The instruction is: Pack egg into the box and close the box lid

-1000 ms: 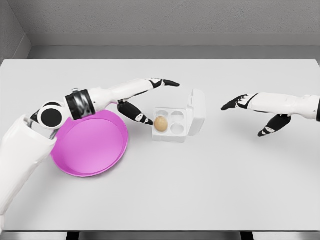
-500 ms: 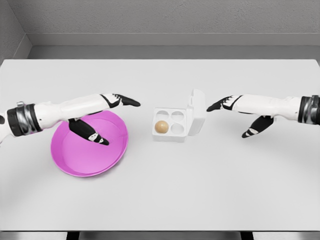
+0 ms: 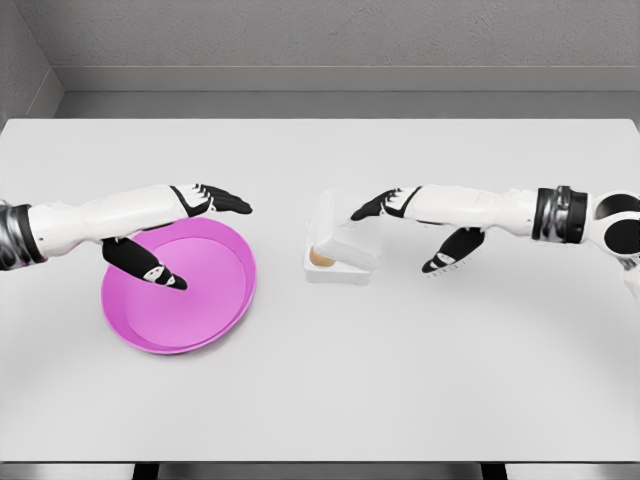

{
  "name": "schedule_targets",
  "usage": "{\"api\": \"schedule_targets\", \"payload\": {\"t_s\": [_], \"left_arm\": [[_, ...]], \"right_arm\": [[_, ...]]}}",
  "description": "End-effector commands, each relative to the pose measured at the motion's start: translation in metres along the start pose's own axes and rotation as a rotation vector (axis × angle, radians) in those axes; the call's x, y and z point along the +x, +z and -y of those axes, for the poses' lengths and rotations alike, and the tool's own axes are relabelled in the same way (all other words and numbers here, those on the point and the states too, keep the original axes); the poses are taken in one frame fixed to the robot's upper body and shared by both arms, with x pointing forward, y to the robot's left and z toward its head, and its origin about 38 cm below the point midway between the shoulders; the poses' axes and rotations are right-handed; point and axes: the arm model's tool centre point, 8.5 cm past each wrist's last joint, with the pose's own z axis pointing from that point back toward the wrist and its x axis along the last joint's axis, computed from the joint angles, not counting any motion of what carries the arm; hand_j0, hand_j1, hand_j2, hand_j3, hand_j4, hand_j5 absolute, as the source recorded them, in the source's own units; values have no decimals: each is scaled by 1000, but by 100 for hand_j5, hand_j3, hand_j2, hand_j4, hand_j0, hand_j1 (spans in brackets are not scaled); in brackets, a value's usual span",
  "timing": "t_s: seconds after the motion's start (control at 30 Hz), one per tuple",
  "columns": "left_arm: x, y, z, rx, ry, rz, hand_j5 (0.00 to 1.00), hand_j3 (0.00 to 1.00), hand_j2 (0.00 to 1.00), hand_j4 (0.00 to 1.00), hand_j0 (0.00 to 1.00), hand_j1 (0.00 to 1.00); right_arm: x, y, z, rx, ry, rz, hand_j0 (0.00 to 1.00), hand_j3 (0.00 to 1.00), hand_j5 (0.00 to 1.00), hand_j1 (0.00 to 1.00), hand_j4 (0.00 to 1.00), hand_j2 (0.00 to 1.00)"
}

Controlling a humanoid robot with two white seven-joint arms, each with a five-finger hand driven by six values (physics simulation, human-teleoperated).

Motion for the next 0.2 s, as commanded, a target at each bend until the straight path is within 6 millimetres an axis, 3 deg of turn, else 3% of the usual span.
{"api": "schedule_targets", "payload": {"t_s": [0.0, 0.1, 0.17], "left_arm": [[0, 0, -1, 3, 4, 1, 100, 100, 100, 100, 100, 100], [0, 0, -1, 3, 4, 1, 100, 100, 100, 100, 100, 100], [0, 1, -1, 3, 4, -2, 100, 100, 100, 100, 100, 100]], "right_arm": [[0, -2, 5, -13, -2, 4, 100, 100, 100, 100, 100, 100], [-8, 41, 38, -68, 55, -84, 100, 100, 100, 100, 100, 100], [-20, 64, 38, -74, 42, -149, 100, 100, 100, 100, 100, 100]]}}
